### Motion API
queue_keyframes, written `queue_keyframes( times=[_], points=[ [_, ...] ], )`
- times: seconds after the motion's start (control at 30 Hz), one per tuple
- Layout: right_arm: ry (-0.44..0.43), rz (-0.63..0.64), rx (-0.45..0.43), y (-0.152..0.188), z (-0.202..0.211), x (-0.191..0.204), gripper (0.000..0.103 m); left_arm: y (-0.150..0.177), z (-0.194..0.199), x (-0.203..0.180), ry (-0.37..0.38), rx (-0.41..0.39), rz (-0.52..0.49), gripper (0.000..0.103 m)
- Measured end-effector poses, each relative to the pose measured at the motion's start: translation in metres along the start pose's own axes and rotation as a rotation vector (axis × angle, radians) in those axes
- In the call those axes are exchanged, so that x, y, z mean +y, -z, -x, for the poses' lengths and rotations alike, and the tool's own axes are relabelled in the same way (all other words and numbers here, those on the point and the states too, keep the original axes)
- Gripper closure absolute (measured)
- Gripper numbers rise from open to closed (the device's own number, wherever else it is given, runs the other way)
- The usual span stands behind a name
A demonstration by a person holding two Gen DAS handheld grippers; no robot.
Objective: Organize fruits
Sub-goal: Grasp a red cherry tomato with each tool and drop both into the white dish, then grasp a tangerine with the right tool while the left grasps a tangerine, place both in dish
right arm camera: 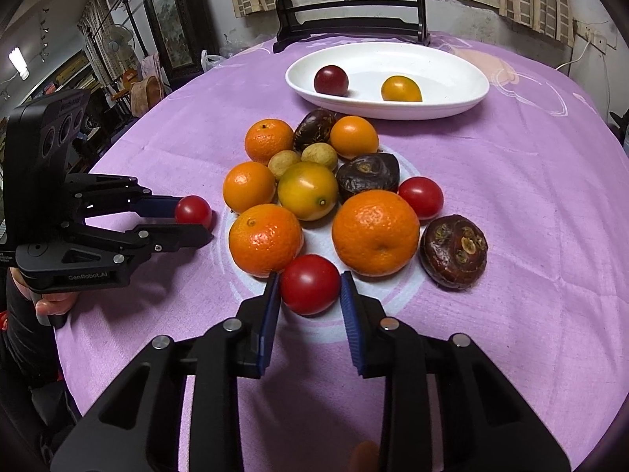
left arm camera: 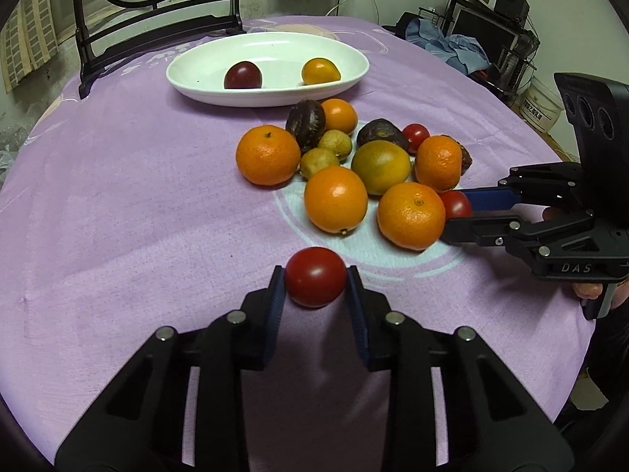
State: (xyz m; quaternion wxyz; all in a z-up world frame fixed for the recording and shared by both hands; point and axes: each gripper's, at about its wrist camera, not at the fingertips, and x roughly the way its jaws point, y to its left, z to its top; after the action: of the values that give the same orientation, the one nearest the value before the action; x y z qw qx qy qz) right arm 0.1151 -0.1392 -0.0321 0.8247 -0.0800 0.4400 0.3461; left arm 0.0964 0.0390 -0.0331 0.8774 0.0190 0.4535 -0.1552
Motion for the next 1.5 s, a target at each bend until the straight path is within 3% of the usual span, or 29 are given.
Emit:
queue_keyframes(
  times=[0.2, 0.33, 0.5, 0.6, 0.67, 0.77, 0.97, 1.07, 1.13, 1.17, 1.2, 1.27, 1.3, 1.43, 1.5],
  points=[
    [-0.05, -0.009, -0.022, 0.001, 0.007, -0.001, 0.071, 0.0, 0.003, 0.003, 0.018, -0.011, 0.013, 0.072],
    [-0.15, -0.034, -0.093, -0.015, 0.022, -0.004, 0.071, -0.017, 0.02, 0.016, 0.099, -0.087, 0.086, 0.072],
    [-0.052, -0.066, -0.254, -0.073, 0.036, -0.016, 0.071, -0.073, 0.022, 0.029, 0.068, -0.169, 0.162, 0.072],
    [0.022, -0.12, -0.316, -0.109, 0.023, -0.035, 0.071, -0.11, 0.008, 0.035, -0.022, -0.189, 0.169, 0.072],
    [0.073, -0.154, -0.319, -0.127, 0.004, -0.051, 0.071, -0.132, -0.008, 0.044, -0.052, -0.177, 0.195, 0.072],
    [0.07, -0.237, -0.277, -0.142, -0.023, -0.078, 0.071, -0.155, -0.031, 0.067, -0.082, -0.158, 0.262, 0.072],
    [0.081, -0.278, -0.217, -0.148, -0.046, -0.1, 0.071, -0.166, -0.057, 0.091, -0.123, -0.111, 0.32, 0.072],
    [0.06, -0.276, -0.225, -0.148, -0.042, -0.101, 0.059, -0.164, -0.06, 0.088, -0.151, -0.107, 0.301, 0.071],
    [0.038, -0.288, -0.232, -0.146, -0.035, -0.102, 0.036, -0.163, -0.058, 0.084, -0.18, -0.113, 0.284, 0.056],
    [0.024, -0.298, -0.244, -0.145, -0.031, -0.103, 0.035, -0.161, -0.053, 0.08, -0.209, -0.132, 0.272, 0.038],
    [0.004, -0.305, -0.253, -0.143, -0.026, -0.103, 0.035, -0.159, -0.049, 0.078, -0.229, -0.15, 0.268, 0.03],
    [-0.015, -0.298, -0.267, -0.143, -0.017, -0.099, 0.025, -0.154, -0.037, 0.071, -0.263, -0.187, 0.238, 0.027],
    [-0.012, -0.283, -0.288, -0.141, -0.009, -0.095, 0.004, -0.152, -0.031, 0.066, -0.265, -0.2, 0.224, 0.02],
    [0.034, -0.197, -0.361, -0.132, 0.018, -0.076, 0.001, -0.14, -0.009, 0.054, -0.284, -0.263, 0.195, 0.01],
    [0.094, -0.196, -0.457, -0.12, 0.034, -0.07, 0.001, -0.129, 0.002, 0.049, -0.265, -0.282, 0.186, 0.005]
  ],
)
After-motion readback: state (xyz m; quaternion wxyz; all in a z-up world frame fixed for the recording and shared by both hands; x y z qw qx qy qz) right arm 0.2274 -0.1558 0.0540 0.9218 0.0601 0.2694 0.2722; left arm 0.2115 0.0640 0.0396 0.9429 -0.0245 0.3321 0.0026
